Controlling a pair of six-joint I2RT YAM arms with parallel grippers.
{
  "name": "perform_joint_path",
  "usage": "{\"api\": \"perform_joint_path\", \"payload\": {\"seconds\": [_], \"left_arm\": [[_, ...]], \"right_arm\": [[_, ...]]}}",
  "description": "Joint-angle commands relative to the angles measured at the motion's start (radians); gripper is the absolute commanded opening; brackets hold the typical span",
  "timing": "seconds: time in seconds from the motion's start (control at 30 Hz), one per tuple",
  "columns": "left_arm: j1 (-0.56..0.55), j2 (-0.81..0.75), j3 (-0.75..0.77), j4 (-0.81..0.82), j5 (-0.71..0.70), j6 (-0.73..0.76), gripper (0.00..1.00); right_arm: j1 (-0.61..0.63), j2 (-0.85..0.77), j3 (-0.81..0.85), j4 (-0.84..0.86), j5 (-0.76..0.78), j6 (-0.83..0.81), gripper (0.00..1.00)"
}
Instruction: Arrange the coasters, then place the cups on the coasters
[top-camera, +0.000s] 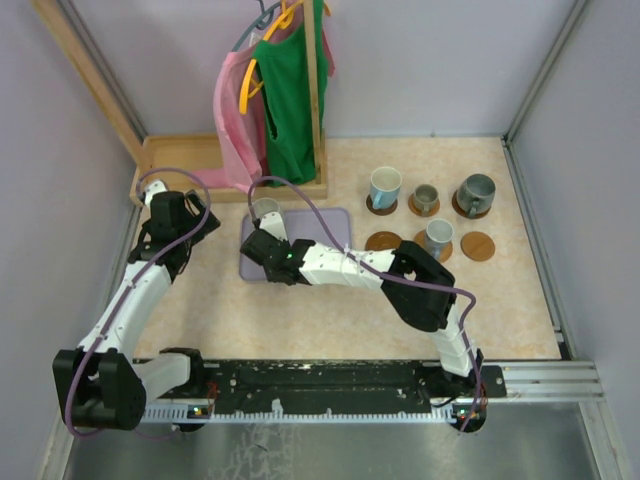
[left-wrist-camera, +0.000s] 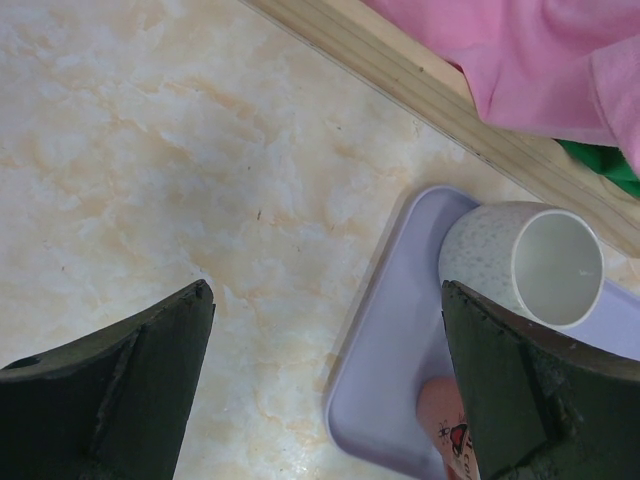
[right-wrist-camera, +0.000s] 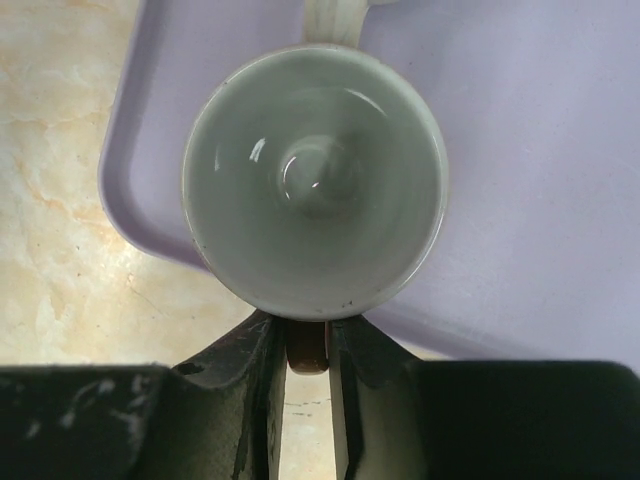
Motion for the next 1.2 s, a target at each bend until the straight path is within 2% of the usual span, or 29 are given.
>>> {"api": "perform_joint_path", "payload": {"seconds": [0.0, 0.2, 0.33, 0.5, 0.97, 1.17], "left_arm": [[0.006, -0.009, -0.006, 0.027, 0.013, -0.001, 1.00], [0.005, -0.012, -0.010, 0.028, 0.014, 0.000, 1.00], [0.005, -0.011, -0.009, 0.028, 0.016, 0.000, 1.00], [0.006, -0.012, -0.009, 0.029, 0.019, 0.003, 1.00], [0.006, -0.005, -0.012, 0.037, 0.030, 0.004, 1.00], [0.006, -0.002, -0.011, 0.042, 0.036, 0.008, 1.00]], "right_arm": [[-0.001, -0.041, -0.006, 0.051, 0.027, -0.005, 0.17], [-0.001, -0.048, -0.016, 0.041, 0.038, 0.008, 0.00], [-0.001, -0.079, -0.050, 0.044, 0.049, 0.022, 0.00], [0.000, -0.199, -0.156, 0.080, 0.073, 0.026, 0.00], [-0.003, -0.500, -0.286, -0.026, 0.224, 0.006, 0.00], [-0.098, -0.684, -0.357, -0.068, 0.249, -0.009, 0.00]]}}
